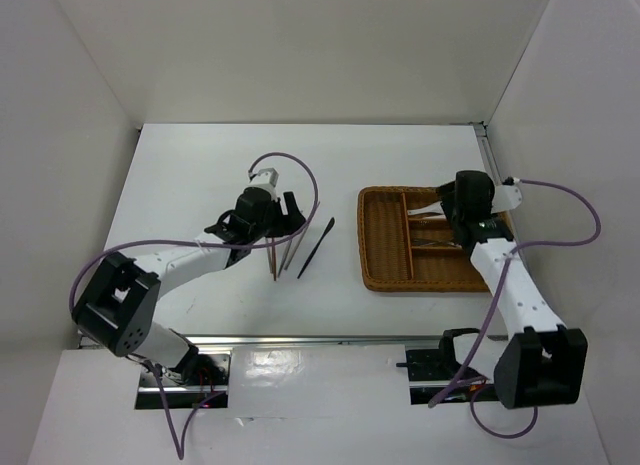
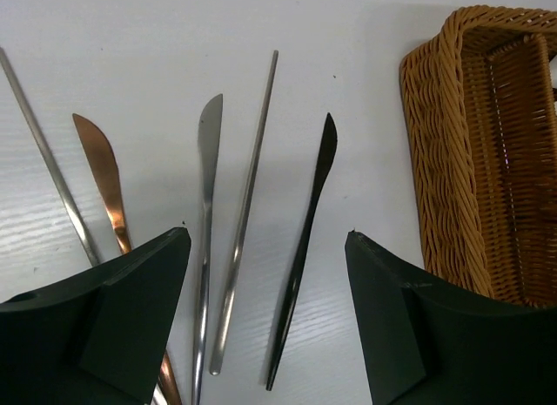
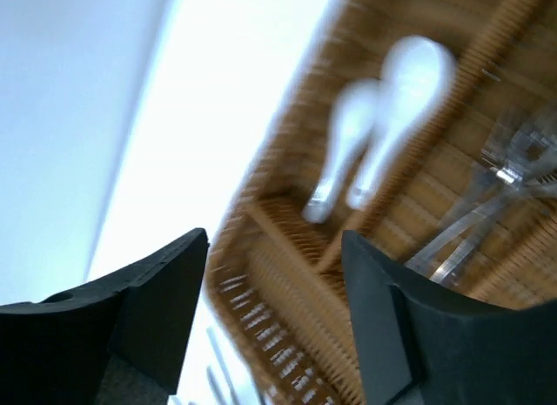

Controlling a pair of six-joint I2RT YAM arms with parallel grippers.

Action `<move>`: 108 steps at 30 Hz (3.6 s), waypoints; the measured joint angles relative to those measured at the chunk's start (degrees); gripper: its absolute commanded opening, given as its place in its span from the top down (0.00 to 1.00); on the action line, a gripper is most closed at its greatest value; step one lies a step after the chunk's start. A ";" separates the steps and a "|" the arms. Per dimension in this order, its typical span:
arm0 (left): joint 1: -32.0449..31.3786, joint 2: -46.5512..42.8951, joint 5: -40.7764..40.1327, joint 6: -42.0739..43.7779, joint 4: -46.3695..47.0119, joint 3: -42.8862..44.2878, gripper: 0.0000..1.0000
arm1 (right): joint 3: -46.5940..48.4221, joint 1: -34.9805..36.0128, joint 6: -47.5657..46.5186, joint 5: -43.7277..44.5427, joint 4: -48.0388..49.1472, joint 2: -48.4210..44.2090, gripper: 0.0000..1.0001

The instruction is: Sort the eating utensils into containers

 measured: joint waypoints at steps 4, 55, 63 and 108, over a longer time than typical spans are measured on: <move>3.78 4.20 6.84 2.62 2.14 0.98 0.18 | -2.47 0.00 -10.47 -6.12 7.72 -8.02 0.21; -10.97 18.67 -2.01 12.76 -14.40 12.81 0.45 | -6.36 0.00 -27.02 -13.05 11.17 -6.60 0.10; -11.56 20.65 -3.61 12.90 -15.72 15.02 0.52 | -6.40 0.00 -27.02 -12.57 11.17 -6.86 0.10; -6.47 2.69 -2.10 -0.85 -8.55 11.02 0.85 | -14.95 19.63 -37.75 -46.40 30.73 -1.75 0.02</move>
